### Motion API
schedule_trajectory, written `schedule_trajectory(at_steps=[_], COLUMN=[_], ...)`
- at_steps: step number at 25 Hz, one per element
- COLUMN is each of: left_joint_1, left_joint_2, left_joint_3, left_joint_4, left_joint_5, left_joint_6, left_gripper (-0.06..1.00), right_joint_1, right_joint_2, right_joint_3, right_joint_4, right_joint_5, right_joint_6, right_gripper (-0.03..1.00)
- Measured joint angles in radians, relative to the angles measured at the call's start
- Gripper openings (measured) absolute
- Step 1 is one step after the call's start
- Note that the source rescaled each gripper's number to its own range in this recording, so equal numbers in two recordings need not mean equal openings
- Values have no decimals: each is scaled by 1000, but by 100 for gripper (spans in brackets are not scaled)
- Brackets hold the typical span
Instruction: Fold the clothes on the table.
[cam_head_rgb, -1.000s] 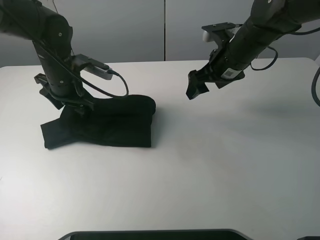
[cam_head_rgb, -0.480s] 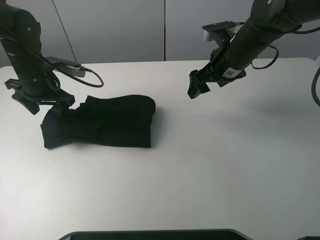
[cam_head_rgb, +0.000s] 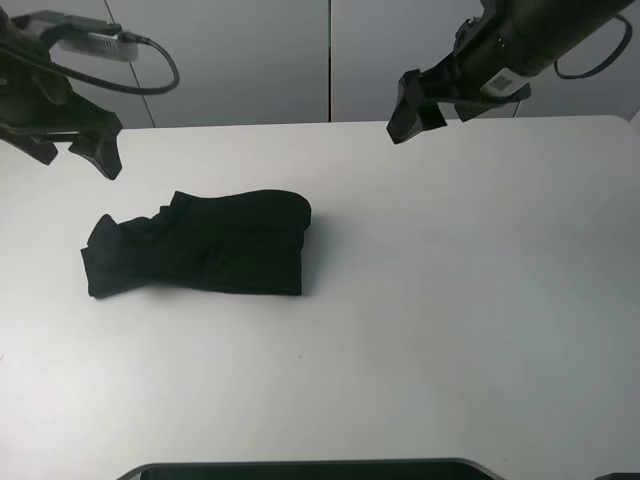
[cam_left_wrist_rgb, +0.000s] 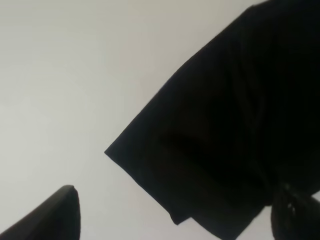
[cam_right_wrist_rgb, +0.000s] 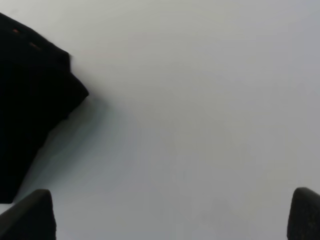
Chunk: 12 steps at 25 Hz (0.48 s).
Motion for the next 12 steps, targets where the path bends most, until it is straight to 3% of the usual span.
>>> schedule_trajectory(at_steps=[6,12], left_joint_1=[0,0], left_joint_2=[-279,-555], left_joint_3=[11,171], left_joint_4=[-12,-2], left_joint_5=[62,88], left_joint_6=[0,0], left_gripper=[98,98], right_joint_1=[0,0], right_joint_2=[-186,-427], right_joint_3=[11,190], right_joint_4=[-114,-203], right_joint_5=[156,146], right_joint_6=[85,216], right_gripper=[100,100])
